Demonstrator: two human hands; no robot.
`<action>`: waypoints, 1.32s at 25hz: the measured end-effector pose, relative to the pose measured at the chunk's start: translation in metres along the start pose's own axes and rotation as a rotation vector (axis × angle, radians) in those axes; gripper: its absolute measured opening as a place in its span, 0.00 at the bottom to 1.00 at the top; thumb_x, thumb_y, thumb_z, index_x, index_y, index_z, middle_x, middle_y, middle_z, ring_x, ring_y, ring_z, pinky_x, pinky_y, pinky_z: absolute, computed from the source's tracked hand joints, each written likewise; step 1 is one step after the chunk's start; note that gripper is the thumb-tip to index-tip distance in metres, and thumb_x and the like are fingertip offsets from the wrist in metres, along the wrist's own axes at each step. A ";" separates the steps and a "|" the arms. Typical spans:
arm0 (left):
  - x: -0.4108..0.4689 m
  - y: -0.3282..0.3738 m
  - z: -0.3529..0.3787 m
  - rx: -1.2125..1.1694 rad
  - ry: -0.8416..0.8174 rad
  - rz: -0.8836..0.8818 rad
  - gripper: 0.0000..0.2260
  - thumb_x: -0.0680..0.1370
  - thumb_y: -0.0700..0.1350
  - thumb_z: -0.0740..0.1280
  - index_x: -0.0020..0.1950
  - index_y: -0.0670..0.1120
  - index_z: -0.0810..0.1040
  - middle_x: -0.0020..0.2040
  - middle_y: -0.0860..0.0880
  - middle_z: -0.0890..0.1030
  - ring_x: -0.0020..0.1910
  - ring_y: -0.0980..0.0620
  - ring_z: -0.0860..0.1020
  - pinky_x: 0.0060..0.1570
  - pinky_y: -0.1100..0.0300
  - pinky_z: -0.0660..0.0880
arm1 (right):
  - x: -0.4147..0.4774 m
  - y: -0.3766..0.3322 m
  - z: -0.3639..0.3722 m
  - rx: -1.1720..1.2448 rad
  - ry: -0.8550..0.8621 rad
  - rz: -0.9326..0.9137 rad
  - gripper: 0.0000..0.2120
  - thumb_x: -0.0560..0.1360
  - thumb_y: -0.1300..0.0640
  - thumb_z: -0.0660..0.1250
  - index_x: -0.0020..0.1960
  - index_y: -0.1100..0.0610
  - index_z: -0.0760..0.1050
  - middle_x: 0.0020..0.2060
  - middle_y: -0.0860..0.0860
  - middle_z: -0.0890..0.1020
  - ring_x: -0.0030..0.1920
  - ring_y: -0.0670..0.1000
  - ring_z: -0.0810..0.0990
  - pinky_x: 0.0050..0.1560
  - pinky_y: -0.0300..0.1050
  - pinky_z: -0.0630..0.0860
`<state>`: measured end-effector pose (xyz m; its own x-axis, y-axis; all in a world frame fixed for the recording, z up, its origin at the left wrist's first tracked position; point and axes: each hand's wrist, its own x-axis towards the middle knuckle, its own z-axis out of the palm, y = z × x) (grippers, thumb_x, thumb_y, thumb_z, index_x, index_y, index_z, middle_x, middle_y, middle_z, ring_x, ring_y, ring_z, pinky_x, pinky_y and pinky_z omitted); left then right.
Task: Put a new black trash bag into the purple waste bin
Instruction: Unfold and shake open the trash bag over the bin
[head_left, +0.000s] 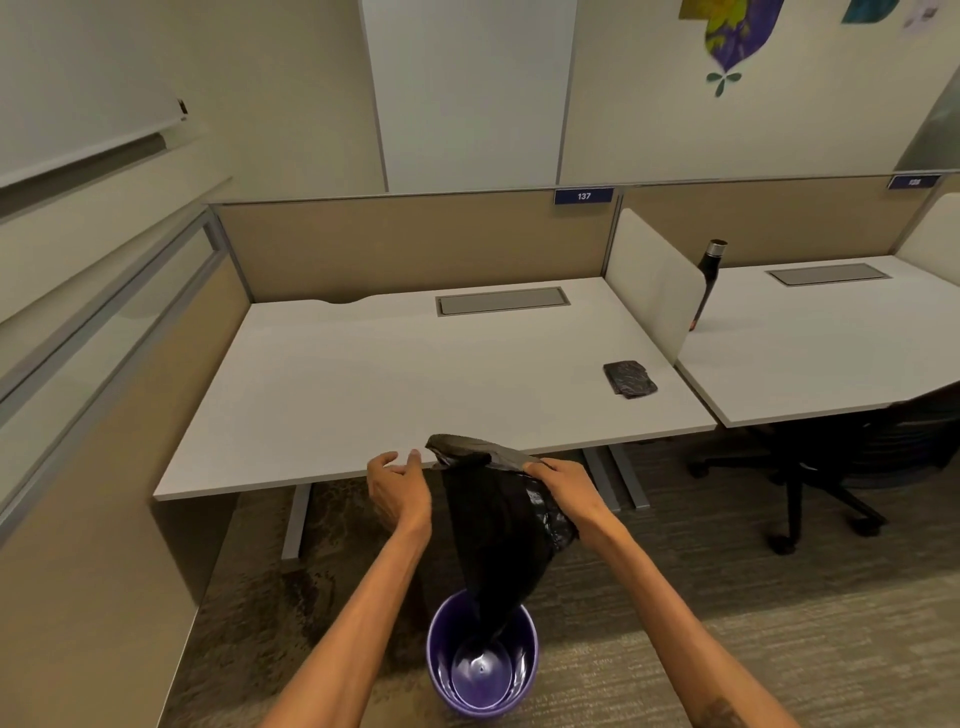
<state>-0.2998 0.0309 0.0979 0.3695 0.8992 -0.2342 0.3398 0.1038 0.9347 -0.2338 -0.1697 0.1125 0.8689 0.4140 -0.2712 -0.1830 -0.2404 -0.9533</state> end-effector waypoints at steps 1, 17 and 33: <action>-0.005 -0.002 0.001 -0.038 -0.004 -0.019 0.11 0.81 0.51 0.66 0.56 0.44 0.77 0.48 0.48 0.79 0.49 0.46 0.78 0.50 0.52 0.72 | 0.000 0.001 0.003 0.065 0.057 0.036 0.13 0.78 0.52 0.67 0.38 0.57 0.77 0.35 0.56 0.81 0.38 0.53 0.79 0.40 0.45 0.71; -0.029 -0.053 -0.007 -0.142 -0.554 -0.124 0.13 0.76 0.40 0.73 0.59 0.42 0.77 0.50 0.43 0.85 0.48 0.47 0.85 0.53 0.51 0.83 | -0.008 0.054 0.041 0.053 0.206 0.143 0.15 0.79 0.49 0.67 0.44 0.61 0.83 0.41 0.58 0.86 0.39 0.54 0.82 0.45 0.53 0.80; -0.023 -0.099 -0.034 0.555 -0.459 0.383 0.12 0.79 0.45 0.69 0.62 0.49 0.82 0.60 0.51 0.83 0.57 0.52 0.82 0.58 0.58 0.75 | -0.013 0.093 0.040 -0.771 0.166 -0.161 0.12 0.80 0.64 0.62 0.58 0.58 0.82 0.56 0.51 0.81 0.56 0.51 0.80 0.59 0.45 0.75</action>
<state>-0.3716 0.0147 0.0197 0.8237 0.5534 -0.1237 0.4525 -0.5099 0.7316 -0.2802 -0.1624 0.0220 0.9256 0.3741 -0.0575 0.2665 -0.7522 -0.6026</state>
